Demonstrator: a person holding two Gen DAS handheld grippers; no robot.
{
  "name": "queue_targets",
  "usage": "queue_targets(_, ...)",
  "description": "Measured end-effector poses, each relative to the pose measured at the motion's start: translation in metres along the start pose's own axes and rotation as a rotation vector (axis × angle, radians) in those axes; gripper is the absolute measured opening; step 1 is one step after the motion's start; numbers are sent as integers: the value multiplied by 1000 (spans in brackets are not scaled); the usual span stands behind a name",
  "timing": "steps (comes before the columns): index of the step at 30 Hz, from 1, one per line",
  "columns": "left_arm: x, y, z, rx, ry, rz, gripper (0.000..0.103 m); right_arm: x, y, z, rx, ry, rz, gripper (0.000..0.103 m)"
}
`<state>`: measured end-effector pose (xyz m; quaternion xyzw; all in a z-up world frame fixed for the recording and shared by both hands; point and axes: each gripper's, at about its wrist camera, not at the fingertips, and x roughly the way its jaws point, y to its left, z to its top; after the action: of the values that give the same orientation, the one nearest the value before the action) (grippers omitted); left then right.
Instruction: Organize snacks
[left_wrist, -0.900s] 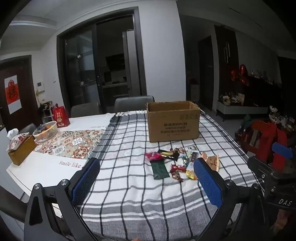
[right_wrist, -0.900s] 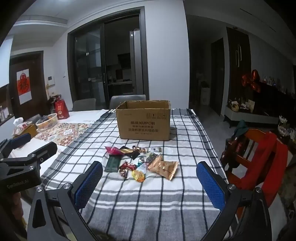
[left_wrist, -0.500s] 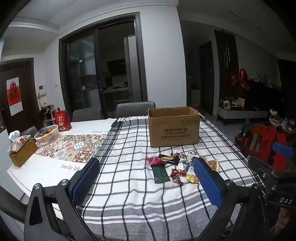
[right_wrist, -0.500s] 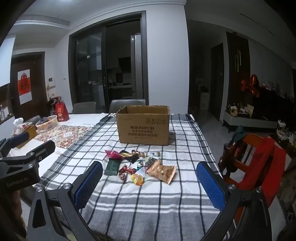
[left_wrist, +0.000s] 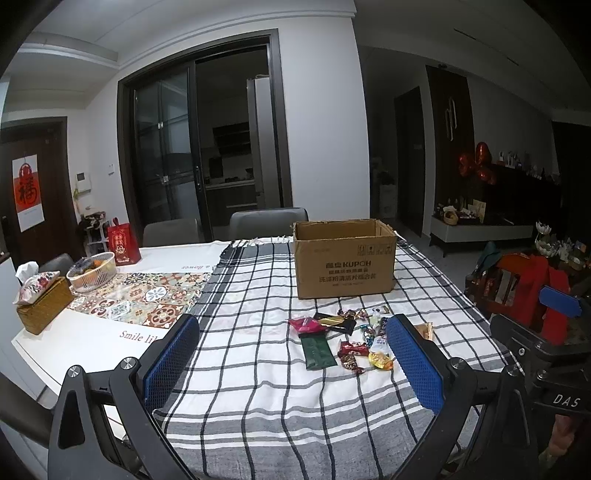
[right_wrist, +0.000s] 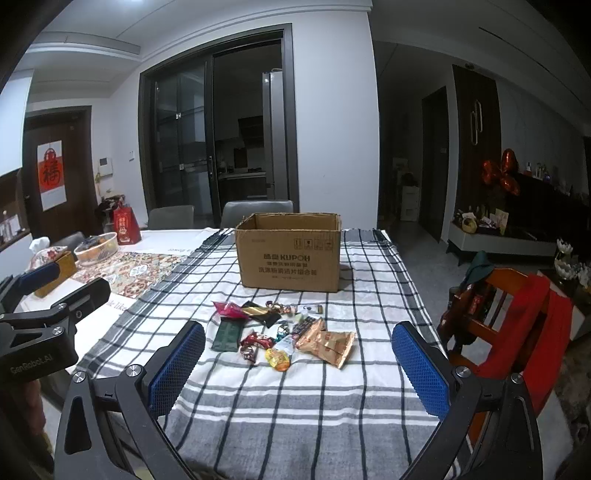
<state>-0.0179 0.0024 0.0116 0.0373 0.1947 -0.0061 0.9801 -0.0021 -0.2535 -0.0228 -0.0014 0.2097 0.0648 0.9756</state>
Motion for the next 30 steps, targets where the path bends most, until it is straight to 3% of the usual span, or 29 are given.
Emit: queue_targets(30,-2,-2,4,-5,2,-12,103,1,2,0,1,-2,2,102)
